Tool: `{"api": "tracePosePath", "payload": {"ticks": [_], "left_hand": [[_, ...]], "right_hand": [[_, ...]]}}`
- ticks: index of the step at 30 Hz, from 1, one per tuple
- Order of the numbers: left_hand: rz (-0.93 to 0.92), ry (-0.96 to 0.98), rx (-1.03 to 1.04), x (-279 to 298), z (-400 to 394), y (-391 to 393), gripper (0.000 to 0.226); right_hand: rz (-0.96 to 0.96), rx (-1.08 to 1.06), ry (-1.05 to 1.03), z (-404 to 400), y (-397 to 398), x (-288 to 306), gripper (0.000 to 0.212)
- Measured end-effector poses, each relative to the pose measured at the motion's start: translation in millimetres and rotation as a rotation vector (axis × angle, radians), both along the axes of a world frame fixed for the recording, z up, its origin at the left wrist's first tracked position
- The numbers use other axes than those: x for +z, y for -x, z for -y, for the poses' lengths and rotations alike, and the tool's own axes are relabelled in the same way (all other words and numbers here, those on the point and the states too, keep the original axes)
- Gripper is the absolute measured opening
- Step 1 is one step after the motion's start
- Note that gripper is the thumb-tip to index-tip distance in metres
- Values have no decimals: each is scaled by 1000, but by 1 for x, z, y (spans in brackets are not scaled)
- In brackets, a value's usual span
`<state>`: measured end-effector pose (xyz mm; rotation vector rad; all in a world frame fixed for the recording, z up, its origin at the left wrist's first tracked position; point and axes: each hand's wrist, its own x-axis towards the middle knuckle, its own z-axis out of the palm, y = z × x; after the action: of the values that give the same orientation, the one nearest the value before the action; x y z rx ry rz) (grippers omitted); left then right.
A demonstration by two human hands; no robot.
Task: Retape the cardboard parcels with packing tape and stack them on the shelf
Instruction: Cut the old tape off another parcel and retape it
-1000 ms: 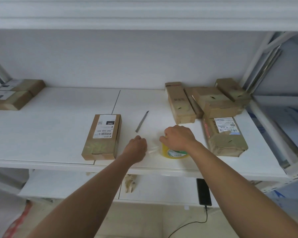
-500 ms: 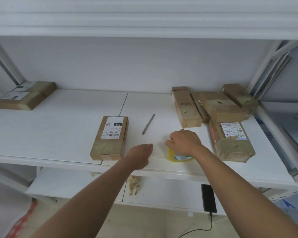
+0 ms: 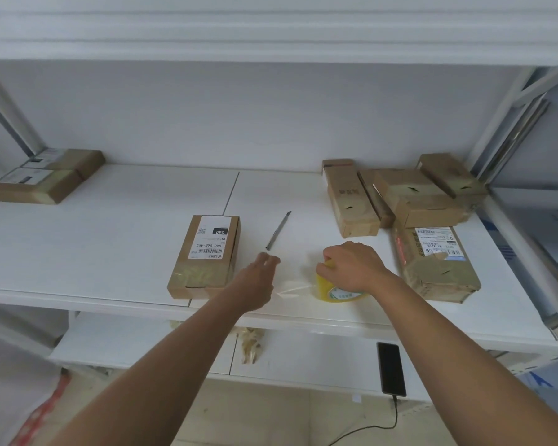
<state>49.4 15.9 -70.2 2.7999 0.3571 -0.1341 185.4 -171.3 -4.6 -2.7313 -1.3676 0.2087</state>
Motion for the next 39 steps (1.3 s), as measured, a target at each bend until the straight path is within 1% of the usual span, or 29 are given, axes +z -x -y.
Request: {"api": "tracePosePath", "payload": {"ticks": [1, 3, 5, 7, 13, 17, 22, 25, 28, 29, 31, 32, 35, 38, 39], "left_hand": [[-18, -45, 5, 0, -2, -1, 51], [-77, -99, -2, 3, -6, -2, 38], [-97, -97, 13, 4, -7, -1, 24], [-79, -91, 57, 5, -5, 0, 17], [-65, -34, 127, 8, -2, 3, 15], [-91, -90, 50, 12, 5, 10, 14], [-126, -55, 3, 24, 7, 19, 15], [-115, 7, 39, 55, -4, 21, 7], [-131, 140, 120, 88, -25, 31, 13], [-131, 188, 149, 94, -32, 36, 12], [-142, 244, 186, 101, -48, 47, 4], [-132, 287, 222, 102, -56, 53, 5], [-42, 464, 376, 104, -76, 72, 7], [40, 608, 466, 102, -90, 91, 6], [66, 650, 488, 101, -93, 96, 9]], "right_hand": [[-3, 0, -3, 1, 0, 0, 35], [-6, 3, -13, 1, 0, -1, 35], [-6, 0, -24, 1, -1, -1, 36], [-7, -9, -28, 2, -1, -1, 36], [-15, -24, -45, 3, 1, 0, 35], [-19, -32, -35, 5, 4, 2, 35], [-64, -51, -22, 6, 2, 5, 35], [-124, -63, -65, 4, 0, 12, 36], [-140, -47, -153, -5, -1, 25, 34], [-147, -35, -179, -10, 1, 29, 33], [-180, -17, -229, -22, 4, 34, 33], [-196, -11, -249, -29, 7, 36, 33], [-227, 6, -290, -49, 19, 40, 35], [-260, 20, -332, -65, 29, 43, 35], [-271, 21, -345, -69, 32, 43, 35]]}}
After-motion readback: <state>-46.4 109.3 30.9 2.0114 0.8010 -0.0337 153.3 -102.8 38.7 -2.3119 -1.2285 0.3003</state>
